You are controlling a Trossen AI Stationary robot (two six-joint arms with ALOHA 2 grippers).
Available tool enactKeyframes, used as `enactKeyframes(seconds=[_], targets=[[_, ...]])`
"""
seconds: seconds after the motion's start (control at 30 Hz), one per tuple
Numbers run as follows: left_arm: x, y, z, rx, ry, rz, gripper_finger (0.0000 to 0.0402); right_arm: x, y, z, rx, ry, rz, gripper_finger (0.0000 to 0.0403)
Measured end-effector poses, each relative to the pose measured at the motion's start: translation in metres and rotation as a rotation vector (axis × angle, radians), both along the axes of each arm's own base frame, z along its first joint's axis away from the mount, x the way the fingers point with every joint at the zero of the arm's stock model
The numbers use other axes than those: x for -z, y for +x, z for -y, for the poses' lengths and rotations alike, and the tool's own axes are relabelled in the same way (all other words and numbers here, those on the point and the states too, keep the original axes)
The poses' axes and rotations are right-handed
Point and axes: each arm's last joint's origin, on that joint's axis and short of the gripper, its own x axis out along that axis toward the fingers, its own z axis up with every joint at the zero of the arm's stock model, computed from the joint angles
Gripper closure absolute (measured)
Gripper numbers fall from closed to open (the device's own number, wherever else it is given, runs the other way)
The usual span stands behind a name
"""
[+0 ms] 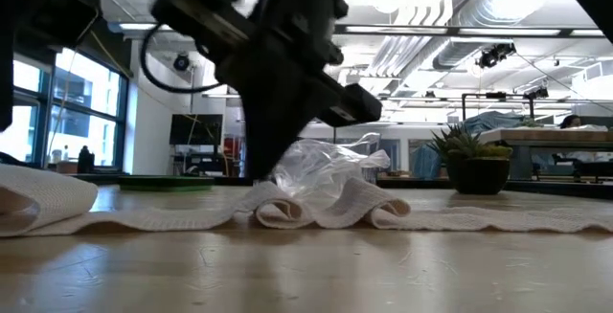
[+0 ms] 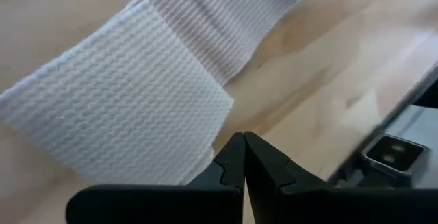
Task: Roll bandage
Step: Roll the bandage
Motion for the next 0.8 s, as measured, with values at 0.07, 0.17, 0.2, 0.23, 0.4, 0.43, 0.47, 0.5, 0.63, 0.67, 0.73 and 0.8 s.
enactKeyframes(seconds=[0.07, 0.17, 0.2, 0.23, 0.4, 0.43, 0.47, 0.5, 0.63, 0.67, 0.73, 0.8], targets=[[0.005, 0.001, 0.001, -0.013, -0.002, -0.013, 0.0401, 0.0, 0.002, -0.007, 0.012, 0.007, 0.03, 0.0403], [0.007, 0.002, 0.002, -0.034, -0.011, -0.016, 0.0401, -0.002, 0.007, -0.011, 0.046, 0.009, 0.089, 0.0403], [0.008, 0.002, 0.002, -0.036, -0.009, -0.018, 0.0401, -0.003, 0.009, -0.01, 0.051, 0.017, 0.114, 0.0403], [0.009, 0.002, 0.002, -0.037, -0.006, -0.019, 0.0401, -0.004, 0.012, -0.009, 0.055, 0.021, 0.135, 0.0403], [0.015, 0.002, 0.001, -0.036, 0.015, -0.049, 0.0401, 0.011, 0.017, -0.005, 0.067, 0.026, 0.125, 0.0403], [0.018, 0.002, 0.001, -0.035, 0.021, -0.059, 0.0401, 0.016, 0.019, -0.005, 0.063, 0.038, 0.124, 0.0403], [0.02, 0.002, 0.001, -0.035, 0.026, -0.067, 0.0401, 0.02, 0.02, -0.006, 0.059, 0.049, 0.123, 0.0403], [0.021, 0.002, 0.001, -0.033, 0.025, -0.075, 0.0401, 0.023, 0.021, -0.007, 0.057, 0.055, 0.122, 0.0403], [0.027, 0.0, 0.002, -0.021, 0.023, -0.138, 0.0402, 0.028, 0.019, -0.005, 0.072, 0.045, 0.081, 0.0403], [0.028, -0.004, 0.001, -0.028, 0.037, -0.158, 0.0402, 0.029, 0.017, -0.003, 0.068, 0.032, 0.06, 0.0403], [0.029, -0.013, 0.001, -0.038, 0.071, -0.207, 0.0401, 0.03, 0.013, -0.002, 0.055, 0.017, 0.021, 0.0403], [0.026, -0.023, 0.0, -0.036, 0.102, -0.263, 0.0401, 0.03, 0.009, -0.001, 0.038, 0.0, -0.016, 0.0403]])
